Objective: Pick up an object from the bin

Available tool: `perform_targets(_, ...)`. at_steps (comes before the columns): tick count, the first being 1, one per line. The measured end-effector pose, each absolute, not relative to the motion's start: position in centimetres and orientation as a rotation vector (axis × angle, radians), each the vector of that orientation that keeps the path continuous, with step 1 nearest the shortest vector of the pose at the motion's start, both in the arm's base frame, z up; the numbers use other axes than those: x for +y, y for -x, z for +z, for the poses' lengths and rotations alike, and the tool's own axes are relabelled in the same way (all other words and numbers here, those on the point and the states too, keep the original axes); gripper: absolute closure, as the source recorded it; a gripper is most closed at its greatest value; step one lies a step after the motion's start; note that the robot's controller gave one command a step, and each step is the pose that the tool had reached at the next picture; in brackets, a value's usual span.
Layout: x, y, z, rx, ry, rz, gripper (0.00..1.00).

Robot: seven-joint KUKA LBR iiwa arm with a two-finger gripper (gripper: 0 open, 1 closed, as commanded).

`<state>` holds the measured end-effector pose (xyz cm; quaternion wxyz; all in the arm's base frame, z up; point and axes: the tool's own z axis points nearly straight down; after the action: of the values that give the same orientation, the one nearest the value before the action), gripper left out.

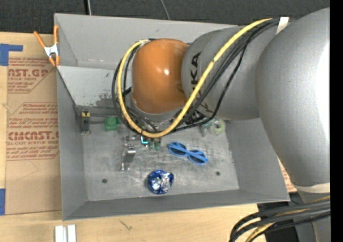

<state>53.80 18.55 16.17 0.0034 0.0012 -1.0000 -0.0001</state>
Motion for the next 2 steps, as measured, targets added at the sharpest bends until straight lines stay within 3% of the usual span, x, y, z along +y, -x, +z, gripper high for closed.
perform_targets(1, 12.1, -50.4, 9.9, -3.126, -0.23, 0.005, 0.0)
perform_targets(2, 5.9, -50.0, 8.2, -3.118, -0.366, 0.001, 0.0)
